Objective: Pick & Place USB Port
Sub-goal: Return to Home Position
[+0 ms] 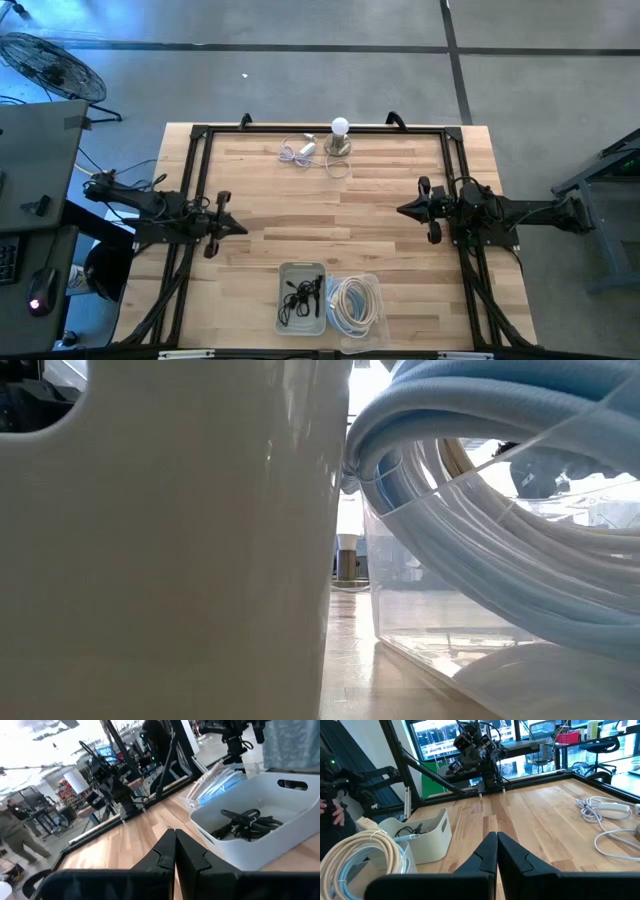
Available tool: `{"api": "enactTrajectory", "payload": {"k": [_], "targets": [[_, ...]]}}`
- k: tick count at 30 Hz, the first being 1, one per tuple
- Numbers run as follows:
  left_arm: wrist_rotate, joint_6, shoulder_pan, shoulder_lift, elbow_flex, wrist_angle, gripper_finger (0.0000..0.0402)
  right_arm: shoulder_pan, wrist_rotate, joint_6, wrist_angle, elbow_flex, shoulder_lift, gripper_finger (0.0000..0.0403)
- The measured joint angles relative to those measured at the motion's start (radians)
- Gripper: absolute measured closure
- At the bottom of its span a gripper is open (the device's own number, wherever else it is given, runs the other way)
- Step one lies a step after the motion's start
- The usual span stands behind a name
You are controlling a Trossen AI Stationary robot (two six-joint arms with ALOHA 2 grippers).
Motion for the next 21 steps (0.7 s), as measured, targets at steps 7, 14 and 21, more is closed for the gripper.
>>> {"api": "enactTrajectory", "payload": {"k": [7,14,21], "targets": [[0.004,0.032,0.0,0.004,-0.018,0.017,0.0401,0.0,0.0,0.0,0.0,0.0,0.0,0.0402],[-0.016,0.115,0.0,0.003,-0.014,0.017,0.0401,0.0,0.0,0.0,0.0,0.0,0.0,0.0402],[-0.013,0.131,0.0,0.003,-0.011,0.01,0.0401,0.0,0.0,0.0,0.0,0.0,0.0,0.0402]]}}
